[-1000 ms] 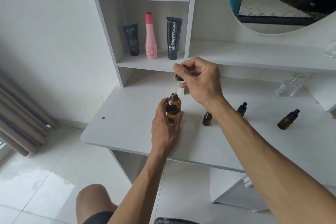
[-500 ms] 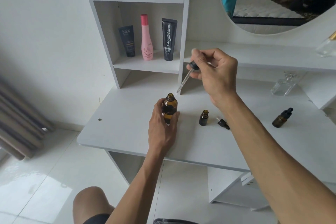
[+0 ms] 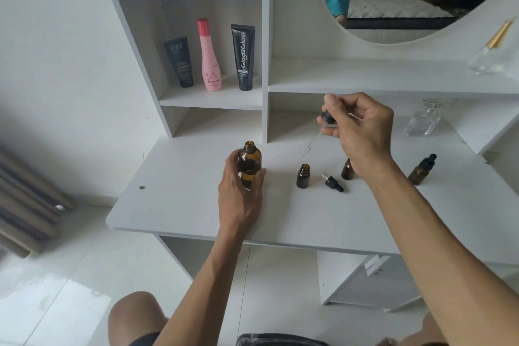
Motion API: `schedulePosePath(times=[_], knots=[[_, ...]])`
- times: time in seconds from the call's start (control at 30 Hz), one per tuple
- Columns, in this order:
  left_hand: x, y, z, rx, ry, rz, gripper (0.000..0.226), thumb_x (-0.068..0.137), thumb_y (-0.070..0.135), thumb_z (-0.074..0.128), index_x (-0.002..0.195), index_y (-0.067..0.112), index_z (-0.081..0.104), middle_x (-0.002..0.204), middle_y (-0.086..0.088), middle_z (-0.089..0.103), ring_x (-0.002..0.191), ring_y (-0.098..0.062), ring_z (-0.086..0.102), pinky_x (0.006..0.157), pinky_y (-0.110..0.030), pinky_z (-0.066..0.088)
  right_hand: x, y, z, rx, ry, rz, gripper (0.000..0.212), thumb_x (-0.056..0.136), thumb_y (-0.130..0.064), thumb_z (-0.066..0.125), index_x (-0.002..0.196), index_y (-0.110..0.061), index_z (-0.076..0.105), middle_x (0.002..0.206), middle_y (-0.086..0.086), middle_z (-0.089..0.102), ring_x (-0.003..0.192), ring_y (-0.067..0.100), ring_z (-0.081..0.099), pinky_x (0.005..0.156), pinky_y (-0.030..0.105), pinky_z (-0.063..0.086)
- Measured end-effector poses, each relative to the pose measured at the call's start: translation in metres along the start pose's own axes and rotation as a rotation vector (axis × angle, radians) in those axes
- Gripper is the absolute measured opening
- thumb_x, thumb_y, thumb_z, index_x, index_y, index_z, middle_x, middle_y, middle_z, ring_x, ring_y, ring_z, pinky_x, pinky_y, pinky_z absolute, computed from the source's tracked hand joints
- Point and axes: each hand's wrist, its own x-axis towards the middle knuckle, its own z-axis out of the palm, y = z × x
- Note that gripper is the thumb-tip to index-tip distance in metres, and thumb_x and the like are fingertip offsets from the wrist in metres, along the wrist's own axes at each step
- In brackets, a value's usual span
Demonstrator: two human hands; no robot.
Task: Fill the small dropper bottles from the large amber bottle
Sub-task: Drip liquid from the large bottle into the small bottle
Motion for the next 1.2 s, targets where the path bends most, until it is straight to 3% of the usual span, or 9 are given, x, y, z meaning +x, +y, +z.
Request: schedulePosePath(times=[0.23,0.8,0.87,0.97,1.2], knots=[[0.000,0.000,0.001,0.004,0.000,-0.009,0.049,0.094,0.029,0.070,0.136,0.036,0.045,0.112,0.020,0.060,0.093,-0.002,0.064,0.084,-0.025,0.050,-0.003,0.010,-0.007,-0.041,-0.002,0.010,0.024,0.089,-0.026,0.076,0.088,-0.002,0.070,0.078,0.012,0.071,0.069,0.019,0.074,0.063,0.033,0.061],[0.000,0.001,0.001,0.006,-0.001,-0.017,0.049,0.094,0.029,0.070,0.135,0.039,0.044,0.113,0.019,0.061,0.093,-0.002,0.065,0.083,-0.027,0.050,-0.006,0.018,-0.003,-0.121,-0.055,-0.016,0.016,0.087,-0.028,0.077,0.078,-0.017,0.069,0.073,0.007,0.071,0.072,0.021,0.075,0.062,0.031,0.060],[0.000,0.001,0.000,0.010,-0.001,-0.019,0.049,0.094,0.029,0.069,0.135,0.037,0.045,0.115,0.018,0.062,0.091,0.005,0.063,0.083,-0.028,0.050,-0.006,0.018,-0.003,-0.135,-0.067,-0.025,0.017,0.087,-0.028,0.077,0.076,-0.018,0.069,0.073,0.006,0.071,0.072,0.021,0.075,0.062,0.031,0.061],[0.000,0.001,0.000,0.013,-0.005,-0.021,0.048,0.094,0.029,0.069,0.136,0.036,0.045,0.115,0.019,0.061,0.088,0.014,0.060,0.081,-0.025,0.048,-0.007,0.018,-0.002,-0.150,-0.077,-0.031,0.017,0.087,-0.028,0.077,0.076,-0.017,0.069,0.072,0.005,0.071,0.073,0.021,0.075,0.064,0.031,0.062],[0.000,0.000,0.000,0.018,-0.004,-0.011,0.047,0.094,0.029,0.069,0.134,0.039,0.045,0.112,0.022,0.060,0.086,0.012,0.061,0.075,-0.009,0.043,-0.007,0.018,-0.002,-0.174,-0.093,-0.041,0.020,0.087,-0.028,0.077,0.075,-0.014,0.069,0.070,0.002,0.071,0.074,0.022,0.075,0.065,0.031,0.062]])
